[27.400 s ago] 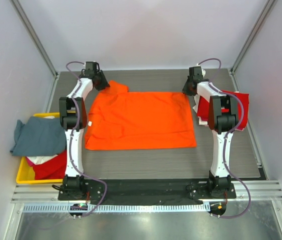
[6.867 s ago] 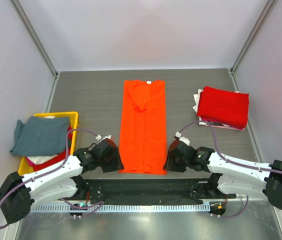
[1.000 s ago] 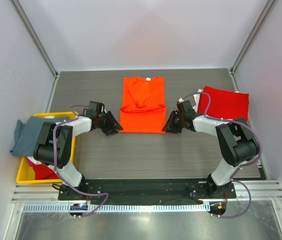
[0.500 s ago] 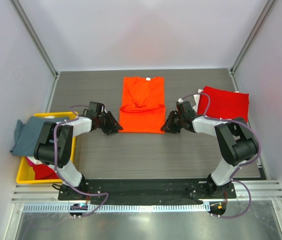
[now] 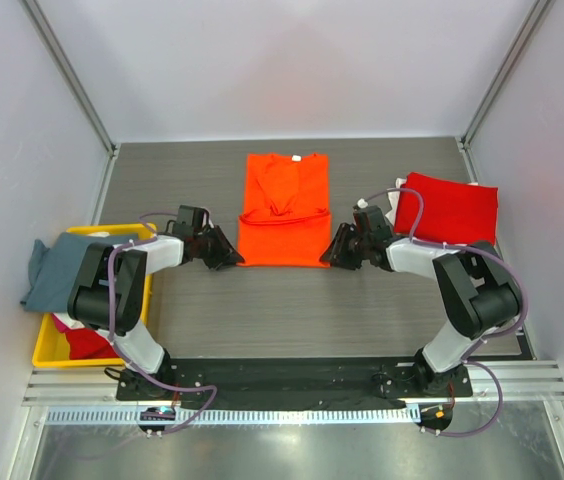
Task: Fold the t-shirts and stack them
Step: Fold the tshirt
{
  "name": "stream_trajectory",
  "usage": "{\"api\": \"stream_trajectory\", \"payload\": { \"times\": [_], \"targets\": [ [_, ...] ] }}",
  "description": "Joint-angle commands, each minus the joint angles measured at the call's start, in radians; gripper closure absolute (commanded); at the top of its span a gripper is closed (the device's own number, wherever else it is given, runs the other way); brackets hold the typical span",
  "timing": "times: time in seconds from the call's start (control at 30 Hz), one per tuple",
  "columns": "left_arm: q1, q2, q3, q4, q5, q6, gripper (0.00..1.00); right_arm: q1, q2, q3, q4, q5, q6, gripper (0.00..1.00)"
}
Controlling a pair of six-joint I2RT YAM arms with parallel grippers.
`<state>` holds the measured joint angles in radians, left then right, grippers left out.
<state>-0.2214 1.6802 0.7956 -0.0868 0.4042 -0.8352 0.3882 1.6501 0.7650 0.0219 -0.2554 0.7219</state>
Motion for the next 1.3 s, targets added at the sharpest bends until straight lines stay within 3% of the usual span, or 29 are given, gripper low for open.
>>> {"api": "stream_trajectory", "payload": {
  "times": [0.0,0.2,0.3,0.33,0.43,0.73,1.1,1.27],
  "targets": [
    [-0.004,0.016,-0.01,-0.011,-0.01,0.008,0.8,0.011,-0.033,-0.038,-0.074,0.086,0.004,0.62],
    [-0.006,0.021,-0.006,-0.013,-0.008,0.011,0.85,0.017,-0.029,-0.041,-0.074,0.085,0.004,0.63],
    [-0.006,0.019,-0.004,-0.013,-0.01,0.01,0.89,0.021,-0.01,-0.029,-0.076,0.078,0.002,0.69],
    [-0.006,0.021,-0.004,-0.013,-0.008,0.011,0.9,0.023,-0.006,-0.024,-0.076,0.073,0.001,0.72],
    [-0.004,0.018,-0.002,-0.014,-0.01,0.011,1.0,0.023,-0.003,-0.018,-0.08,0.064,-0.006,0.99],
    [-0.006,-0.066,-0.038,-0.031,-0.002,0.015,1.0,0.024,-0.168,-0.101,-0.08,0.09,0.004,0.99],
    [-0.027,-0.284,-0.134,-0.056,0.011,0.016,1.0,0.057,-0.372,-0.204,-0.079,0.117,0.037,0.99],
    [-0.036,-0.355,-0.165,-0.07,0.042,-0.007,1.0,0.063,-0.455,-0.211,-0.149,0.117,0.024,0.99]
  ]
}}
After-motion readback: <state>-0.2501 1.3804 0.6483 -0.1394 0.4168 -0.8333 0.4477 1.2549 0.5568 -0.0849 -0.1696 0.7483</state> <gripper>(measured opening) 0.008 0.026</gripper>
